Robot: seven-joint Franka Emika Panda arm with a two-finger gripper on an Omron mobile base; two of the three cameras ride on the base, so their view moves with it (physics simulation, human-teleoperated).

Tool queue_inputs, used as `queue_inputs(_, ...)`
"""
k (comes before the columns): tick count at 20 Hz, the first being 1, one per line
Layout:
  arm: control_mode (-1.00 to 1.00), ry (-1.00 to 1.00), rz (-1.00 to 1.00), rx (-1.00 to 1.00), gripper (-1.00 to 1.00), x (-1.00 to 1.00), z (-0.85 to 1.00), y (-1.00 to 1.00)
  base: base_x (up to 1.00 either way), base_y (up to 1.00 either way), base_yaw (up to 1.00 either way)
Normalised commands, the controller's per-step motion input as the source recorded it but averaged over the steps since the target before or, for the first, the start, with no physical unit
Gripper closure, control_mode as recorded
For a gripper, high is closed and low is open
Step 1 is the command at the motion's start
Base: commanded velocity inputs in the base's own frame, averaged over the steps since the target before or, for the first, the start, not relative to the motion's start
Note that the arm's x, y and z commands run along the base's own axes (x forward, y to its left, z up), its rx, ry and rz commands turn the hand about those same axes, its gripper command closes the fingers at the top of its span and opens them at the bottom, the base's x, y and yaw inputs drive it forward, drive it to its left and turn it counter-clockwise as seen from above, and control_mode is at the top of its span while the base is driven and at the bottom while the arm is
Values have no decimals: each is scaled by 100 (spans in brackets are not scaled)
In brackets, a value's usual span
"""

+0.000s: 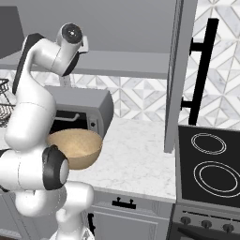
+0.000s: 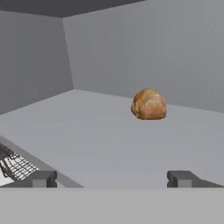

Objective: Open the cabinet, pick up the bread from the cabinet and place it in the basket. Then move the basket to the dining counter.

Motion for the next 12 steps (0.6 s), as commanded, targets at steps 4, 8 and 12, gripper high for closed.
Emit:
queue_inputs(4,-100,6,0,-3,-100,32,0,31,0,0,0)
queue_inputs(8,-100,7,-4,0,-100,43,0,0,0,0,0)
queue_inputs(12,-100,8,-6,0,-100,45,-1,0,0,0,0)
